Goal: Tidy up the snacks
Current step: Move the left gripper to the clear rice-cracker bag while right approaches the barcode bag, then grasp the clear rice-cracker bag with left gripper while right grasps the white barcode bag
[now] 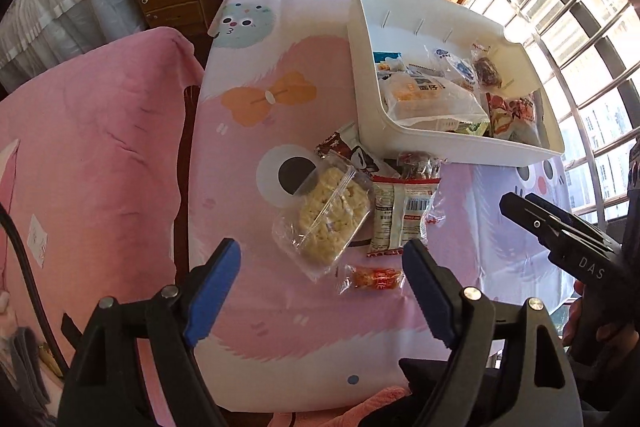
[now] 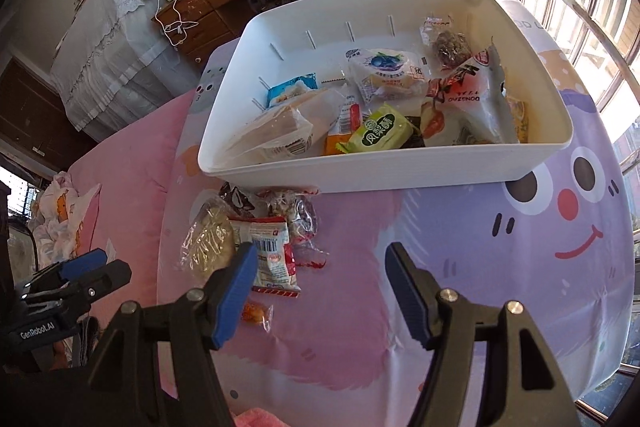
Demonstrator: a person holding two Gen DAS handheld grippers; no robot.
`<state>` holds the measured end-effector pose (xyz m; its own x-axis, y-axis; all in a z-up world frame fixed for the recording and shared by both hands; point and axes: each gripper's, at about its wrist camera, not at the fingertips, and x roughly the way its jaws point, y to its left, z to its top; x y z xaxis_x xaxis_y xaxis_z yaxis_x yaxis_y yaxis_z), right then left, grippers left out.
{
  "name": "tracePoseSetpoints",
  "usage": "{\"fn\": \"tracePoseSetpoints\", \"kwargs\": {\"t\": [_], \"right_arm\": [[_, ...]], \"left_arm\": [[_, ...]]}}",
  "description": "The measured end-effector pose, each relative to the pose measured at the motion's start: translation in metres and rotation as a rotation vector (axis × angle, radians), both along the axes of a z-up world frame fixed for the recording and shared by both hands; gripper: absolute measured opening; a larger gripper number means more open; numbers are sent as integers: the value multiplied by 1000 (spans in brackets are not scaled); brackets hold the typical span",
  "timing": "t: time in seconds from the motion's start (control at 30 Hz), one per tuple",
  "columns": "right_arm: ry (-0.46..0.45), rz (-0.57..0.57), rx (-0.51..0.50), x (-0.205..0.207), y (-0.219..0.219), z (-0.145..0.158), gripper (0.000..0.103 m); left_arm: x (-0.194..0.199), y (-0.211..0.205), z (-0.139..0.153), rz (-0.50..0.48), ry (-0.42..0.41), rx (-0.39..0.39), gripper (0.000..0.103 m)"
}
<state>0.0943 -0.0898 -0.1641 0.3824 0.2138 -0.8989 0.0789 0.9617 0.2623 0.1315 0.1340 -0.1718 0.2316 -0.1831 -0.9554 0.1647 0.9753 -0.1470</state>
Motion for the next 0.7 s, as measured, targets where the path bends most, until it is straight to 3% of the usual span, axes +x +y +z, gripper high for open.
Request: {"fn": "tracePoseSetpoints", "kwargs": {"t": [0.4,0.7], "right_arm": [[-50,7,-16,-8,40,-28,71],[-22,27,-39,-13,66,-58,71]], "left_arm": [[36,-10,-54,-228,122,11,83],[56,-31,-88,-329,169,58,82]]}}
